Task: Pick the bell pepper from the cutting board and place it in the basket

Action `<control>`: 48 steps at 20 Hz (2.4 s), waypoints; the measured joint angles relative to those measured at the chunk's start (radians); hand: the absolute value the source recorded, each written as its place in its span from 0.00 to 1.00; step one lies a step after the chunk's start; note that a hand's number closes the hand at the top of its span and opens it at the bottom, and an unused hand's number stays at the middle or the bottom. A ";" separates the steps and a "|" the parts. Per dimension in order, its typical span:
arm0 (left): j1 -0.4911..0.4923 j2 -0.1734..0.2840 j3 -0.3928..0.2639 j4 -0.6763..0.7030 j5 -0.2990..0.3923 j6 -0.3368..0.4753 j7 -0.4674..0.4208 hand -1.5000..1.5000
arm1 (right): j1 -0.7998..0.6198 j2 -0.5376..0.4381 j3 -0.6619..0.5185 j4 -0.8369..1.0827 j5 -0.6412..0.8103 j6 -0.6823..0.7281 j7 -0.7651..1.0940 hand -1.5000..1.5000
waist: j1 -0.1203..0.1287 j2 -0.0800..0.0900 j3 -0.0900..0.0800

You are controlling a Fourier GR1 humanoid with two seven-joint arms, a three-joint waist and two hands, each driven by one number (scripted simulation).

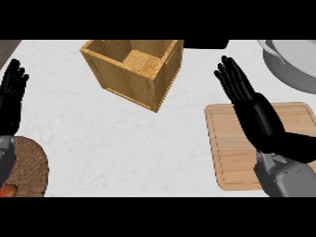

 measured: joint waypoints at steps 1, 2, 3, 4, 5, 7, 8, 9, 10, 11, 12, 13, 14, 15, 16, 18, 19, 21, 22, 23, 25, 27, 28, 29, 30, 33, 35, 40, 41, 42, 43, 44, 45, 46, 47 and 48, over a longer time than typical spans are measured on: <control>0.003 0.000 0.004 0.002 -0.006 -0.005 -0.010 0.50 | 0.003 -0.003 -0.002 -0.001 0.006 0.006 0.004 1.00 | -0.007 0.006 0.000; 0.011 0.011 0.003 -0.019 -0.011 -0.016 -0.010 0.50 | -0.003 -0.015 -0.009 0.009 0.015 0.011 0.014 1.00 | -0.010 0.010 -0.001; 0.014 0.017 -0.006 -0.036 -0.023 -0.022 -0.013 0.50 | -0.002 -0.031 -0.018 0.019 0.022 0.015 0.024 1.00 | -0.014 0.014 -0.001; 0.019 0.021 -0.018 -0.047 -0.035 -0.032 -0.026 0.50 | 0.000 -0.044 -0.021 0.034 0.042 0.010 0.032 1.00 | -0.017 0.017 -0.001; 0.018 0.033 -0.031 -0.068 -0.044 -0.049 -0.025 0.50 | 0.002 -0.062 -0.023 0.045 0.061 0.006 0.048 1.00 | -0.019 0.018 -0.001; 0.022 0.037 -0.059 -0.090 -0.064 -0.061 -0.024 0.50 | -0.007 -0.042 -0.069 0.051 0.067 -0.051 0.026 1.00 | -0.045 0.012 0.009; 0.024 0.037 -0.076 -0.102 -0.070 -0.077 -0.026 0.50 | -0.004 -0.008 -0.063 0.075 0.055 -0.064 0.030 1.00 | -0.039 0.015 0.007; 0.027 0.038 -0.090 -0.113 -0.074 -0.092 -0.029 0.50 | 0.004 0.035 -0.054 0.101 0.055 -0.091 0.017 1.00 | -0.033 0.019 0.006; 0.021 0.036 -0.101 -0.117 -0.079 -0.102 -0.025 0.50 | 0.014 0.070 -0.026 0.120 0.094 -0.133 0.008 0.00 | -0.032 0.021 0.004; 0.017 0.039 -0.106 -0.124 -0.080 -0.113 -0.018 0.50 | 0.018 0.104 0.006 0.137 0.146 -0.185 0.000 0.00 | -0.030 0.023 0.003; 0.027 0.038 -0.115 -0.143 -0.084 -0.117 -0.012 0.50 | 0.022 0.127 0.031 0.145 0.195 -0.233 0.005 0.00 | -0.028 0.023 0.002; 0.027 0.034 -0.122 -0.143 -0.090 -0.119 -0.013 0.50 | 0.027 0.147 0.058 0.165 0.251 -0.282 -0.001 0.00 | -0.028 0.024 0.000; 0.021 0.037 -0.124 -0.147 -0.093 -0.123 -0.003 0.50 | 0.019 0.156 0.073 0.181 0.305 -0.327 0.007 0.00 | -0.028 0.024 0.000; 0.020 0.040 -0.126 -0.158 -0.094 -0.126 0.008 0.50 | 0.007 0.159 0.089 0.189 0.363 -0.372 0.032 0.00 | -0.027 0.023 -0.001; 0.028 0.036 -0.131 -0.164 -0.097 -0.125 0.007 0.50 | -0.013 0.146 0.093 0.197 0.420 -0.407 0.064 0.00 | -0.027 0.022 -0.002; 0.034 0.037 -0.134 -0.172 -0.100 -0.125 0.013 0.50 | -0.043 0.095 0.101 0.212 0.535 -0.449 0.146 0.00 | -0.032 0.018 -0.005; 0.034 0.039 -0.133 -0.172 -0.102 -0.124 0.015 0.50 | -0.058 0.065 0.104 0.223 0.592 -0.458 0.193 0.00 | -0.036 0.016 -0.007; 0.044 0.038 -0.134 -0.171 -0.105 -0.123 0.014 0.50 | -0.091 -0.008 0.101 0.237 0.686 -0.440 0.300 0.00 | -0.047 0.011 -0.010; 0.048 0.040 -0.134 -0.170 -0.104 -0.125 0.016 0.50 | -0.107 -0.046 0.103 0.244 0.729 -0.416 0.354 0.00 | -0.050 0.009 -0.012; 0.048 0.041 -0.133 -0.173 -0.106 -0.123 0.018 0.50 | -0.125 -0.083 0.110 0.252 0.767 -0.381 0.406 0.00 | -0.053 0.006 -0.014; 0.054 0.041 -0.134 -0.172 -0.108 -0.123 0.018 0.50 | -0.161 -0.146 0.134 0.260 0.824 -0.283 0.507 0.00 | -0.054 0.003 -0.016; 0.056 0.041 -0.134 -0.170 -0.109 -0.125 0.016 0.50 | -0.194 -0.204 0.166 0.264 0.852 -0.156 0.591 0.00 | -0.054 0.002 -0.018; 0.057 0.041 -0.135 -0.172 -0.109 -0.124 0.018 0.50 | -0.211 -0.226 0.182 0.261 0.856 -0.087 0.632 0.00 | -0.053 0.001 -0.018; 0.057 0.039 -0.137 -0.174 -0.111 -0.123 0.019 0.50 | -0.228 -0.246 0.196 0.256 0.851 -0.014 0.671 0.00 | -0.053 0.000 -0.018; 0.055 0.038 -0.137 -0.175 -0.112 -0.123 0.021 0.50 | -0.244 -0.261 0.209 0.247 0.839 0.060 0.708 0.00 | -0.054 0.000 -0.017; 0.058 0.036 -0.141 -0.182 -0.115 -0.124 0.020 0.50 | -0.302 -0.296 0.221 0.223 0.773 0.282 0.824 0.00 | -0.050 0.003 -0.014; 0.059 0.035 -0.140 -0.191 -0.116 -0.122 0.026 0.50 | -0.347 -0.317 0.204 0.196 0.706 0.425 0.904 0.00 | -0.051 0.004 -0.012; 0.063 0.041 -0.127 -0.197 -0.114 -0.131 0.024 0.50 | -0.413 -0.347 0.147 0.153 0.543 0.623 1.003 0.00 | -0.050 0.011 -0.008; 0.062 0.035 -0.130 -0.199 -0.118 -0.129 0.024 0.50 | -0.426 -0.356 0.133 0.155 0.516 0.647 1.012 0.00 | -0.049 0.013 -0.007; 0.056 0.031 -0.130 -0.196 -0.122 -0.126 0.026 0.50 | -0.430 -0.355 0.131 0.152 0.497 0.657 1.027 0.00 | -0.050 0.014 -0.006; 0.059 0.034 -0.126 -0.200 -0.121 -0.131 0.028 0.50 | -0.431 -0.369 0.120 0.151 0.476 0.672 1.030 0.00 | -0.048 0.015 -0.006; 0.068 0.028 -0.128 -0.197 -0.125 -0.129 0.017 0.50 | -0.430 -0.381 0.110 0.149 0.455 0.684 1.035 0.00 | -0.048 0.016 -0.006; 0.069 0.026 -0.128 -0.205 -0.128 -0.128 0.022 0.50 | -0.424 -0.389 0.109 0.148 0.444 0.694 1.038 0.00 | -0.047 0.017 -0.005; 0.073 0.031 -0.124 -0.221 -0.125 -0.131 0.032 0.50 | -0.416 -0.404 0.101 0.140 0.424 0.705 1.041 0.00 | -0.046 0.017 -0.005; 0.087 0.033 -0.122 -0.233 -0.125 -0.133 0.032 0.50 | -0.400 -0.410 0.103 0.128 0.416 0.708 1.048 0.00 | -0.045 0.017 -0.004; 0.086 0.033 -0.116 -0.232 -0.122 -0.138 0.031 0.50 | -0.392 -0.418 0.101 0.115 0.405 0.713 1.055 0.00 | -0.046 0.018 -0.004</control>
